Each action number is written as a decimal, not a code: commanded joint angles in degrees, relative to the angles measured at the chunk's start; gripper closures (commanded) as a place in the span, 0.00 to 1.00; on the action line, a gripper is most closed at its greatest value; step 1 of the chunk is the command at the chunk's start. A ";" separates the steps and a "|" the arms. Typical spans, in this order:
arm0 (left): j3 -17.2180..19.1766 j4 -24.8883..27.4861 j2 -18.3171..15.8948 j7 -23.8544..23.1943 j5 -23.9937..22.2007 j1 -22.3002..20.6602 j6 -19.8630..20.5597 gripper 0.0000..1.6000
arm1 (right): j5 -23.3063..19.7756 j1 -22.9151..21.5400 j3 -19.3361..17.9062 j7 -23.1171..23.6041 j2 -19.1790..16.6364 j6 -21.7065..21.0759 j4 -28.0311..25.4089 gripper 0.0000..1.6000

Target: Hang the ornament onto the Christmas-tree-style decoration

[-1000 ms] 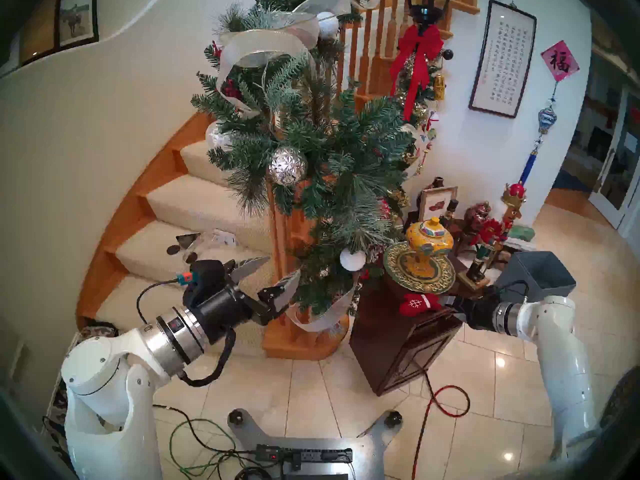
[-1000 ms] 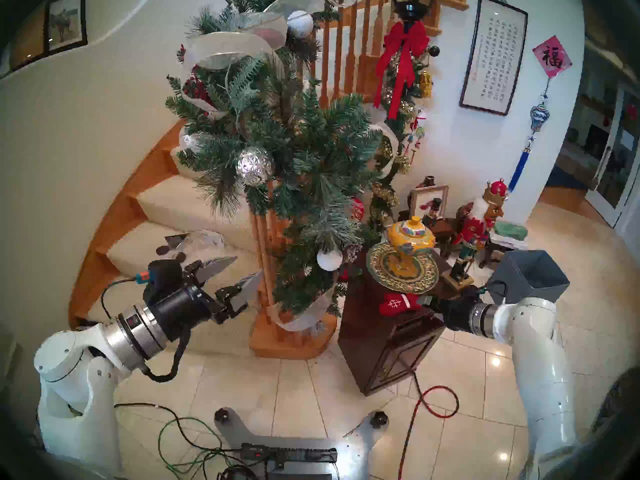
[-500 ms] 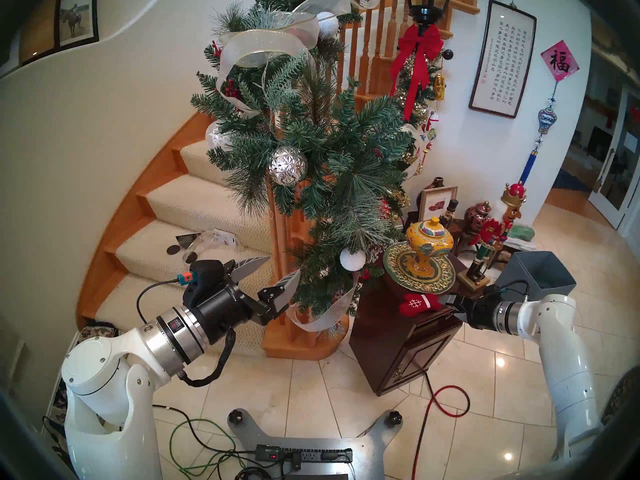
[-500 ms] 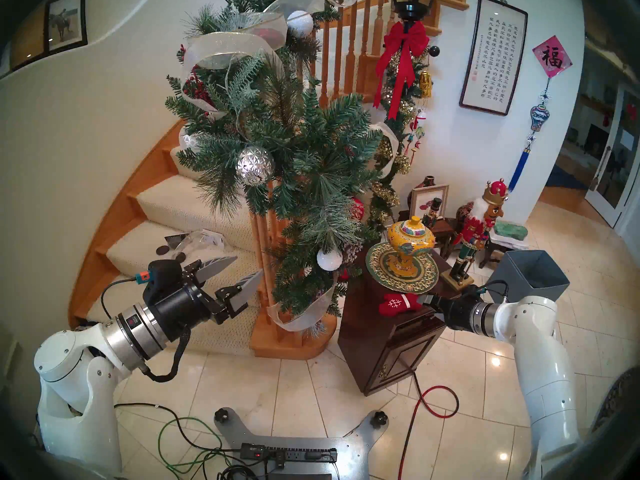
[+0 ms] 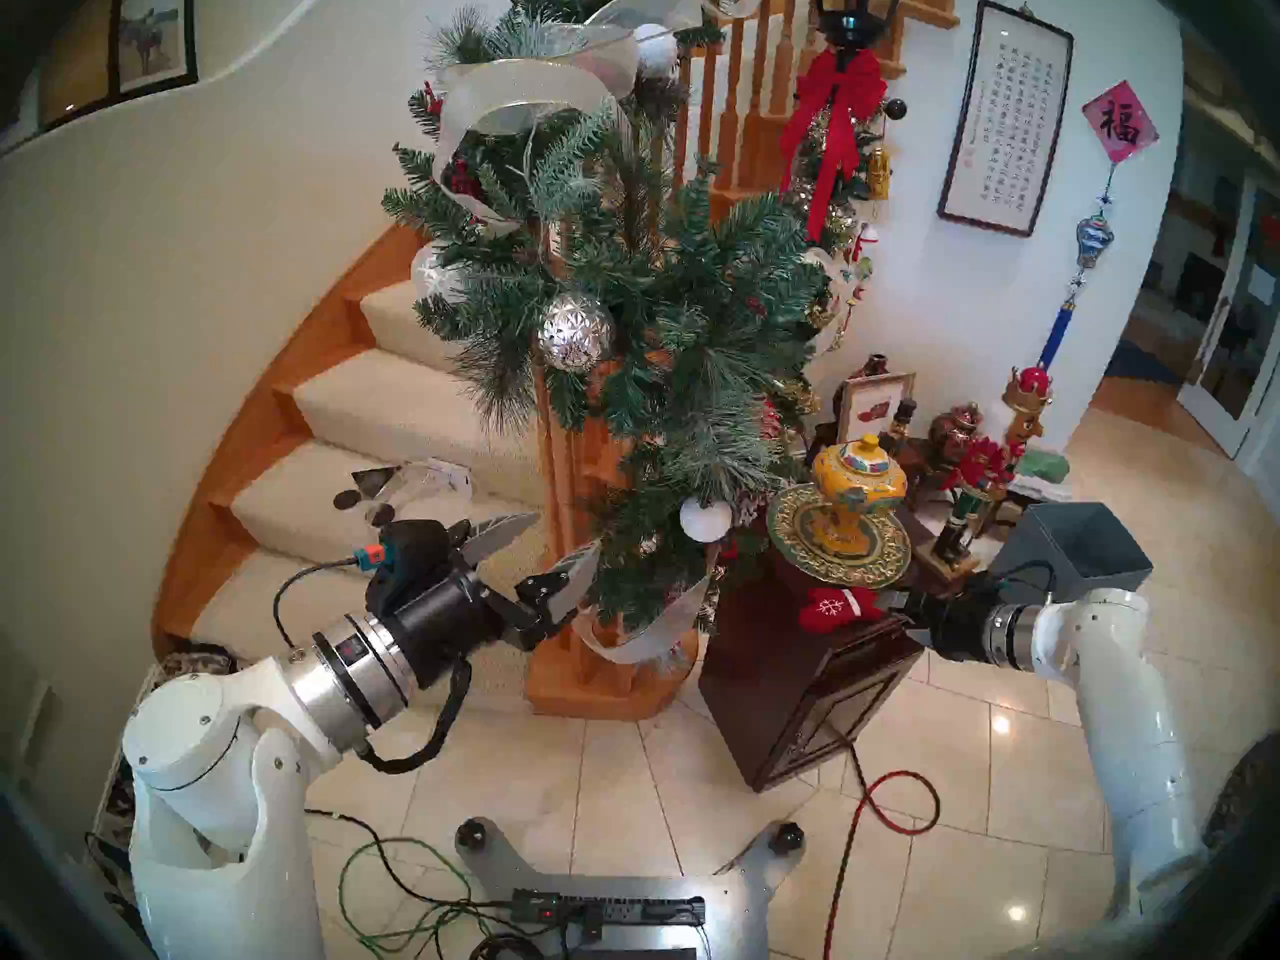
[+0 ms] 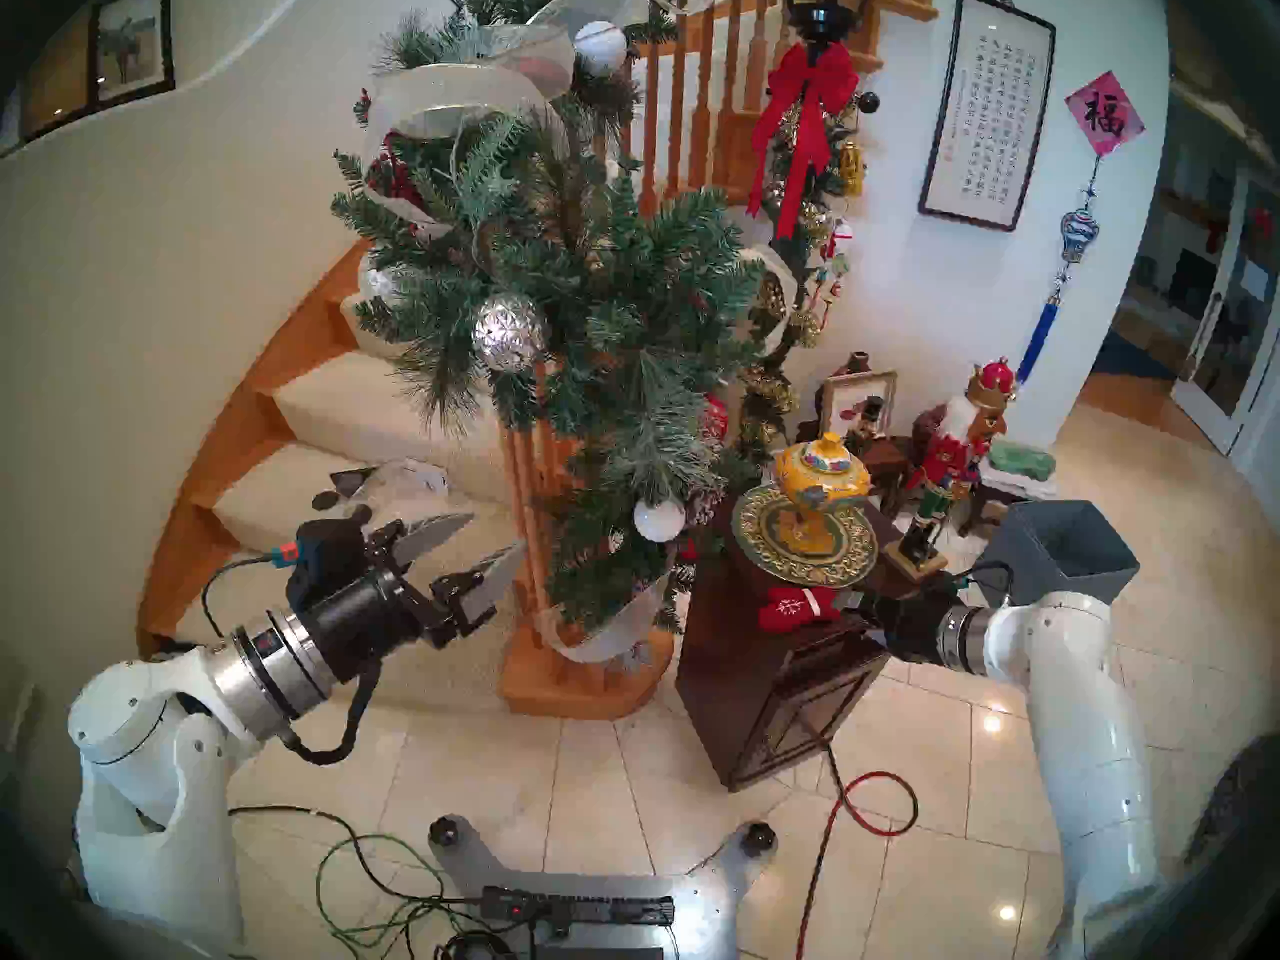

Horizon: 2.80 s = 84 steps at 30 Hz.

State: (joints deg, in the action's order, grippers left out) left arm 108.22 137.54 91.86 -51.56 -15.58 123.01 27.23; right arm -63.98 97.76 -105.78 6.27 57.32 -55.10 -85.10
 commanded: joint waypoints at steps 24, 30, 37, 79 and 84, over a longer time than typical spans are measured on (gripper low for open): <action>0.02 0.30 -0.03 0.01 0.03 -0.03 -0.04 0.00 | 0.02 -1.58 2.31 0.20 -1.84 0.50 0.93 0.00; 0.02 0.30 -0.03 0.01 0.03 -0.03 -0.04 0.00 | 0.12 -1.76 1.94 0.37 -2.02 0.52 0.84 0.00; 0.02 0.30 -0.03 0.01 0.03 -0.03 -0.04 0.00 | 0.00 -1.89 1.62 0.57 -1.98 0.26 0.79 0.00; 0.02 0.30 -0.02 0.01 0.04 -0.04 -0.04 0.00 | 0.29 -4.94 3.51 0.61 -1.85 0.75 4.16 0.13; 0.02 0.30 -0.02 0.00 0.04 -0.04 -0.04 0.00 | 0.41 -5.66 3.94 0.67 -1.91 0.95 4.80 0.16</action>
State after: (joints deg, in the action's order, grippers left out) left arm 108.22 137.54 91.87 -51.57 -15.58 123.01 27.23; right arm -63.76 94.16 -102.08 6.80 55.92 -54.42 -80.47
